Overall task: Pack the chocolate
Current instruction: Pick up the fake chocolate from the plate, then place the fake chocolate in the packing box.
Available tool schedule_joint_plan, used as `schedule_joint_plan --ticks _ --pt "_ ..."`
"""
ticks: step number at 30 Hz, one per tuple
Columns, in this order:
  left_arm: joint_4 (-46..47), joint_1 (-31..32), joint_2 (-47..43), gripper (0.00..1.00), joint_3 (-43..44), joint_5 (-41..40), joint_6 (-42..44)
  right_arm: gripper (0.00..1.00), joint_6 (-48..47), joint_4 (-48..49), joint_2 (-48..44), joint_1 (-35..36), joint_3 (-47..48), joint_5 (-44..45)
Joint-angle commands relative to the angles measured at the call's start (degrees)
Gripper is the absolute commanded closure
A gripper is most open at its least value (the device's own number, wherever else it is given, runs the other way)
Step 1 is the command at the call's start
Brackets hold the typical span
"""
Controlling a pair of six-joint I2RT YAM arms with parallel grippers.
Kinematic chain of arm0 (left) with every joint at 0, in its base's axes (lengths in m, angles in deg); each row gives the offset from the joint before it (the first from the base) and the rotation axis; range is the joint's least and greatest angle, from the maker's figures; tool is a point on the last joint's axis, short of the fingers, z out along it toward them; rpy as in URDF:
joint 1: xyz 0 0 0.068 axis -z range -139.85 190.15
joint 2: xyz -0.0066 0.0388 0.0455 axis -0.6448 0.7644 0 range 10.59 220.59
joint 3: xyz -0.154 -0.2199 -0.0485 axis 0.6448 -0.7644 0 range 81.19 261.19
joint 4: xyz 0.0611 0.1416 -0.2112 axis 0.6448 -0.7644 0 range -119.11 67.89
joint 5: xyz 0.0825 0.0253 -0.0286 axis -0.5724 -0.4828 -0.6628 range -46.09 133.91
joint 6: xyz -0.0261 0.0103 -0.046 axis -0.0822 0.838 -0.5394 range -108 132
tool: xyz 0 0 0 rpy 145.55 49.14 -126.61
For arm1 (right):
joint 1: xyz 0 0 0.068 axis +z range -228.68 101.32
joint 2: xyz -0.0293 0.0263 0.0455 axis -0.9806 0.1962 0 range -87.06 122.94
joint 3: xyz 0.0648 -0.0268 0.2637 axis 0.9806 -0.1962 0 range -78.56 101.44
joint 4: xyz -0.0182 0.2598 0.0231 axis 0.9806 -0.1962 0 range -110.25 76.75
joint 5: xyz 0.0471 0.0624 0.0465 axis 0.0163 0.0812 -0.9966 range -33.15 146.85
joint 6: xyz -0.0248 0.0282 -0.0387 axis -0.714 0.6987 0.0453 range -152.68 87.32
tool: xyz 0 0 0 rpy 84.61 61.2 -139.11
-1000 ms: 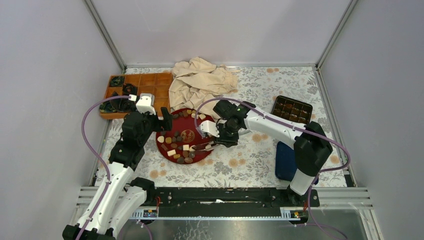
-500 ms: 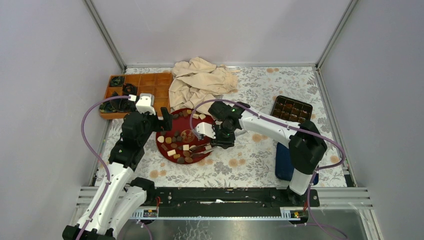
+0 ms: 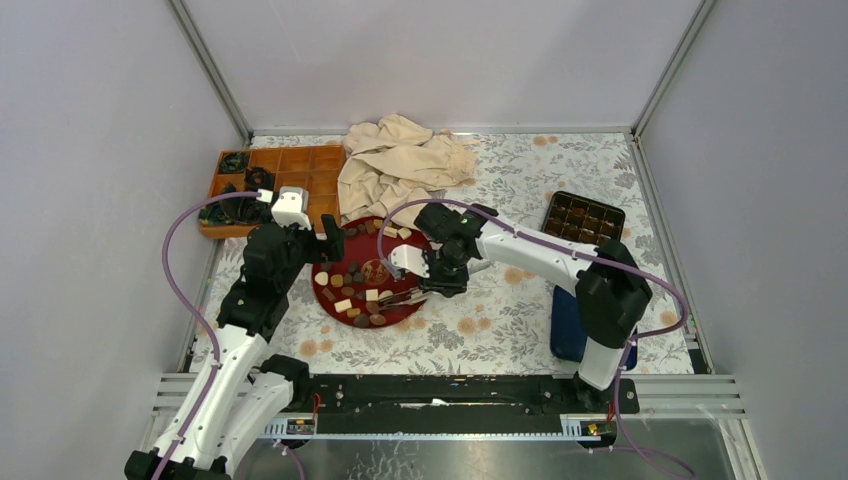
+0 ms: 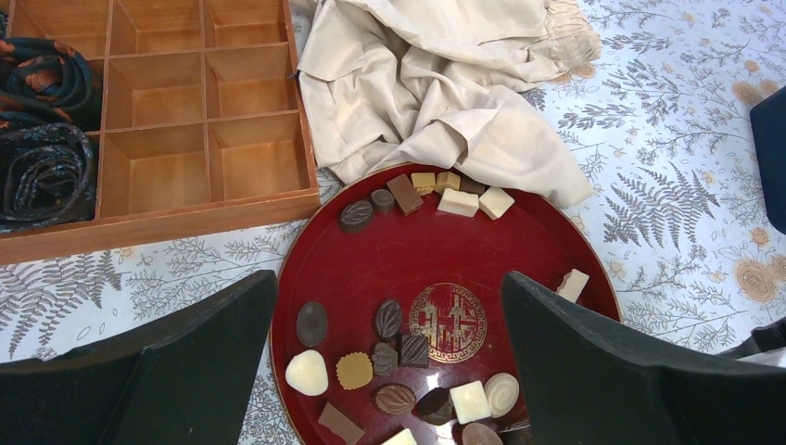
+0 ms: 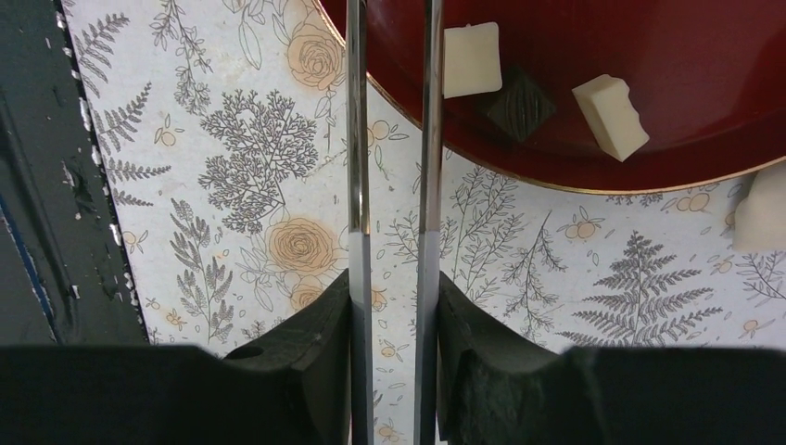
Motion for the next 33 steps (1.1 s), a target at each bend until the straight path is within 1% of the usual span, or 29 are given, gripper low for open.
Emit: schedule_joint_plan --ticks 1,5,10,13,15,17,19,22,27,30,33 --pt "3.05 -0.49 -0.73 0.02 -0.45 -0.33 0.72 1.00 1.33 -0.70 -5.75 -0.71 0.95 -2.01" --pt "2.96 -0.51 -0.77 0.02 -0.40 -0.41 0.70 1.00 2.13 -1.40 -7.24 -4.28 1.10 -6.12" --pt "2.92 -0.47 -0.75 0.02 -0.47 -0.50 0.70 1.00 2.44 -2.44 -11.19 -8.74 -0.44 -10.96" --pt "2.95 -0.47 -0.81 0.02 -0.44 -0.67 0.70 1.00 2.47 -3.16 -15.60 -13.53 -2.58 -12.87" --pt "2.96 -0.47 -0.83 0.02 -0.47 -0.63 0.70 1.00 2.28 -3.91 -18.91 -18.41 -4.29 -13.70" --pt "2.99 -0.47 -0.82 0.02 -0.48 -0.55 0.70 1.00 1.21 -5.35 -22.40 -24.22 -5.90 -14.12" --pt "2.98 -0.47 -0.64 0.02 -0.46 -0.21 0.70 1.00 -1.14 -7.85 -25.66 -31.55 -6.90 -15.72" --pt "3.02 -0.47 -0.68 0.02 -0.44 -0.06 0.70 1.00 -7.92 -12.80 -29.03 -43.65 -7.56 -15.79" --pt "2.97 -0.47 -0.72 0.02 -0.42 -0.15 0.70 1.00 -19.25 -21.18 -29.20 -65.79 -7.06 -15.78" --pt "3.01 -0.47 -0.58 0.02 -0.39 0.10 0.70 1.00 -24.92 -24.71 -27.24 -74.44 -5.70 -14.86" --pt "3.01 -0.47 -0.37 0.02 -0.37 0.27 0.69 1.00 -29.19 -27.24 -24.96 -80.26 -3.78 -14.42"
